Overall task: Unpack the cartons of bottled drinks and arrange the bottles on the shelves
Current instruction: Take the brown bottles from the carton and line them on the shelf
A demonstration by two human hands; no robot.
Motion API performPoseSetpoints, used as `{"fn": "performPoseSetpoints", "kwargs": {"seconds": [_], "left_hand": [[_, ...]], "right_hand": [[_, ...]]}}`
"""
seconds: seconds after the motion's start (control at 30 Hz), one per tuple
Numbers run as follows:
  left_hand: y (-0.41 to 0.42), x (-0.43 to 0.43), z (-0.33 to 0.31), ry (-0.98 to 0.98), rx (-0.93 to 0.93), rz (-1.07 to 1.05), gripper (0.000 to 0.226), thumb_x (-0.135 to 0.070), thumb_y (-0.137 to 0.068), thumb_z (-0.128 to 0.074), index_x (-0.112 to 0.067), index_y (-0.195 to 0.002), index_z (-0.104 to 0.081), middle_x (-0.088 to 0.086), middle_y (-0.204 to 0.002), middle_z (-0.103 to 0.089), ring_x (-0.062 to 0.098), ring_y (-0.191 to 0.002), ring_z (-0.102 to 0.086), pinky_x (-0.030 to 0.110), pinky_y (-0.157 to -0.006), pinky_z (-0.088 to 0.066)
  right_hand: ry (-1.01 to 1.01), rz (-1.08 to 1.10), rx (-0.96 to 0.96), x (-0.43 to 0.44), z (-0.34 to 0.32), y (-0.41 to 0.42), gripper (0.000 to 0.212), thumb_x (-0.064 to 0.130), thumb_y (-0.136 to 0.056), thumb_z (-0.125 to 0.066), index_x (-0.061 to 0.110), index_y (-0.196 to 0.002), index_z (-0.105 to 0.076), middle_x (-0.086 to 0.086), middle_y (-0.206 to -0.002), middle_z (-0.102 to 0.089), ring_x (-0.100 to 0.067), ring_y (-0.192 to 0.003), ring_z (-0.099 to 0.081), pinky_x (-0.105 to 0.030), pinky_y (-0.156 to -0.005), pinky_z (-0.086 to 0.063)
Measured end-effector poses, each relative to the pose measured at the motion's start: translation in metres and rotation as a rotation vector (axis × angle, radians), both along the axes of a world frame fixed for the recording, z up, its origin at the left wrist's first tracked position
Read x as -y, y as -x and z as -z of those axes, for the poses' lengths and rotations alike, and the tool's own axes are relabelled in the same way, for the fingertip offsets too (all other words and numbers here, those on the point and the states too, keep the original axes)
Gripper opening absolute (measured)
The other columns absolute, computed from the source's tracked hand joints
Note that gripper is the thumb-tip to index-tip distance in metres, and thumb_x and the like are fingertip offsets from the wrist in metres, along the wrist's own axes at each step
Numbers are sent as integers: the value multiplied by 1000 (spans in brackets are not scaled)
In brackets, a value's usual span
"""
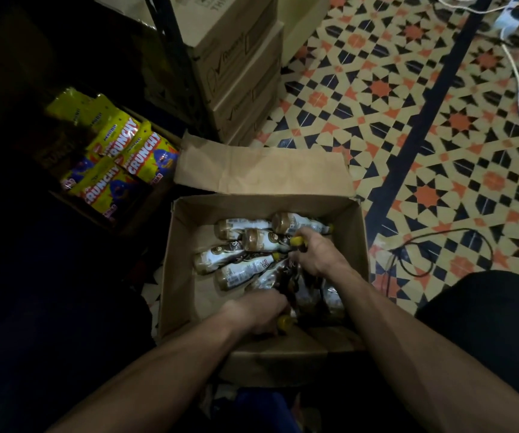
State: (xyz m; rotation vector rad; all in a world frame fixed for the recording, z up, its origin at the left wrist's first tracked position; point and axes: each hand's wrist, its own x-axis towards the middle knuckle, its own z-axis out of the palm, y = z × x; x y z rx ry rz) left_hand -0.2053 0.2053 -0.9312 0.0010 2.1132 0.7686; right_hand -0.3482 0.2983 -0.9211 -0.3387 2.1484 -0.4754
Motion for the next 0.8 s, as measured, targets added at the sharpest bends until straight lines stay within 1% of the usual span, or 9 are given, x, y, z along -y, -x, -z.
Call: {"fn": "performPoseSetpoints", "kwargs": {"seconds": [0.07,0.17,0.23,0.33,0.4,0.5,0.67,0.73,0.8], "left_hand": [[-6,11,-14,-71,-6,-136,17,-21,-92,-62,-18,-108,-68,-4,-92,-64,21,-86,-65,24,-66,-47],[-15,26,-50,-110,-131,-299,13,-29,-90,-66,-31,-103,-67,-17,-92,-63,1,-84,-61,12,-69,-39],[-22,32,-82,-129,-194,-436,23,-23,-88,-71,-32,-108,-67,-16,-95,-66,-5,-83,-58,11,-72,-40],[-29,41,-147,-152,-277,-653,26,-20,-86,-75,-33,-108,-70,-19,-84,-65,-11,-75,-58,11,-68,-39],[-34,51,-199,-188,-351,-772,25,-23,-84,-77,-27,-108,-71,-20,-88,-69,-10,-84,-61,19,-76,-47],[-44,62,-286,-245,-440,-965,36,-20,-82,-78,-19,-117,-71,-12,-104,-74,4,-100,-68,32,-94,-53],[-59,73,-431,-214,-523,-1100,27,-20,-83,-79,-21,-109,-73,-14,-97,-76,3,-96,-69,35,-92,-55],[-63,76,-490,-197,-562,-1122,23,-17,-83,-79,-20,-105,-73,-12,-92,-75,1,-89,-68,34,-89,-55],[-68,77,-541,-184,-593,-1136,25,-18,-83,-79,-22,-106,-71,-11,-93,-75,3,-90,-69,36,-91,-54]], "right_hand": [[38,-7,-25,-4,-14,-5,39,17,-95,-68,24,-131,-55,-6,-116,-60,-29,-113,-59,-33,-96,-46],[63,-7,-58,-9,-50,-13,34,19,-94,-68,25,-126,-56,-8,-114,-62,-32,-109,-60,-34,-89,-47],[78,10,-69,-12,-82,-17,31,21,-94,-69,24,-122,-55,-6,-108,-60,-31,-106,-59,-29,-82,-39],[110,-10,-77,-8,-144,-21,36,23,-94,-70,21,-126,-56,-7,-114,-61,-29,-110,-59,-24,-80,-35],[151,-37,-95,-3,-193,-26,36,23,-93,-72,20,-126,-58,-3,-111,-61,-27,-108,-59,-24,-79,-35],[212,-56,-102,5,-275,-33,38,27,-92,-72,25,-128,-59,-1,-111,-65,-25,-107,-61,-28,-85,-45],[353,-34,-89,14,-414,-40,56,34,-99,-61,32,-152,-42,-2,-138,-56,-23,-129,-52,-34,-108,-41],[406,-49,-106,19,-472,-42,59,32,-102,-59,29,-156,-36,-5,-150,-49,-24,-136,-47,-29,-109,-35],[443,-91,-137,24,-522,-43,61,31,-102,-58,27,-158,-32,-5,-148,-50,-23,-138,-45,-21,-102,-32]]}}
